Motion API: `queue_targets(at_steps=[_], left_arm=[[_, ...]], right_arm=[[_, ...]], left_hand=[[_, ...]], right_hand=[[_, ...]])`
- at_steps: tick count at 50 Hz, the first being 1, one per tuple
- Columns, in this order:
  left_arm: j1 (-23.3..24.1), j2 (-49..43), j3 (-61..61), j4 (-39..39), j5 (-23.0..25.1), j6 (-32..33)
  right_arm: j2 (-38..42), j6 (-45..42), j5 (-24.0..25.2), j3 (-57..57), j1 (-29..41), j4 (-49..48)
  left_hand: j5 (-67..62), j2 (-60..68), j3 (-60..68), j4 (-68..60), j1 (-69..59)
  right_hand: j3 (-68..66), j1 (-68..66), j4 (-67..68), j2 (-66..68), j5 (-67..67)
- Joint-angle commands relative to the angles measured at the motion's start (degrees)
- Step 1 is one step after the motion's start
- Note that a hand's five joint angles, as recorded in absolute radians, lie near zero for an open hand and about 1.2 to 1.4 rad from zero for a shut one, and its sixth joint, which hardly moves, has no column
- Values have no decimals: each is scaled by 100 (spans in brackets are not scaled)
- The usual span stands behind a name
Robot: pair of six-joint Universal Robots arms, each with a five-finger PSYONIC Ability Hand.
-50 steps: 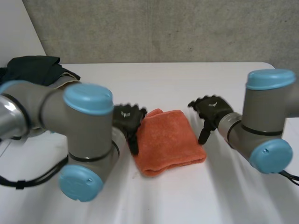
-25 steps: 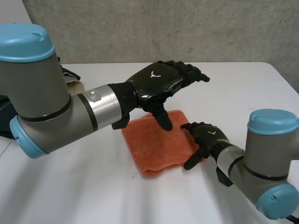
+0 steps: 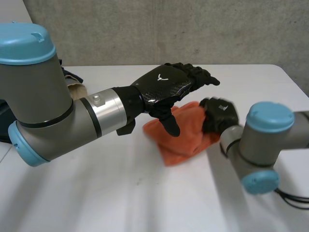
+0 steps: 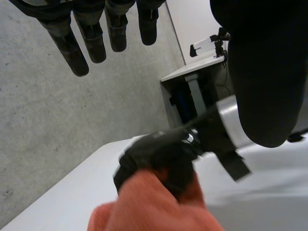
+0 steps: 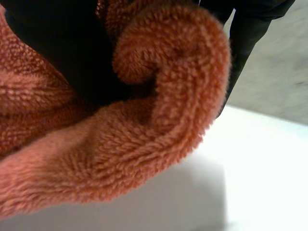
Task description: Fold the laundry.
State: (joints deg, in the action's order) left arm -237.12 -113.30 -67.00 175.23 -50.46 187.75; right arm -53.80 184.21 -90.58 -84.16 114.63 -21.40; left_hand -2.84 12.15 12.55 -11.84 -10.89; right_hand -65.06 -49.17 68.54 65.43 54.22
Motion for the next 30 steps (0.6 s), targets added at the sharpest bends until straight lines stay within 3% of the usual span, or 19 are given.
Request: queue_targets(at_steps=[1,7,16,19,25,26,27,30], left_arm=[[8,10,64,3,2,-2],[96,18,91,12,2,-11],[175,-8,143,12,-7,-2],[175,-43,134,12,-7,-2],[175,-70,143,12,-7,-2],[175,-70,143,12,-7,-2],[175,-70,152,12,-16,-2],[184,-70,170,12,-69,-2]], right_arm=[[825,-262,-30,1581,-1274,512],[1863,-368,-74,3289,-1944,1181],[3909,-570,-127,7090,-3024,2761],[4228,-588,-92,7719,-3148,2940],[4290,-676,101,7677,-3518,2922],[4290,-676,110,7677,-3544,2922],[4282,-694,110,7677,-3570,2922],[4282,-772,93,7677,-3579,2914]], left_hand=[[61,8,-31,-39,-134],[77,-9,-48,-22,-117],[77,-9,-48,-22,-117],[77,-9,-48,-22,-117],[61,8,-31,-39,-134],[61,8,-31,-39,-134],[61,8,-31,-39,-134],[61,8,-31,-39,-134]], right_hand=[[-1494,-3083,1146,1457,1578],[-1494,-3083,1146,1457,1578],[-1494,-3083,1146,1457,1578],[-1494,-3083,1146,1457,1578],[-1494,-3083,1146,1457,1578],[399,-1190,-746,-436,-314],[5506,3917,-5854,-5543,-5422],[5506,3917,-5854,-5543,-5422]])
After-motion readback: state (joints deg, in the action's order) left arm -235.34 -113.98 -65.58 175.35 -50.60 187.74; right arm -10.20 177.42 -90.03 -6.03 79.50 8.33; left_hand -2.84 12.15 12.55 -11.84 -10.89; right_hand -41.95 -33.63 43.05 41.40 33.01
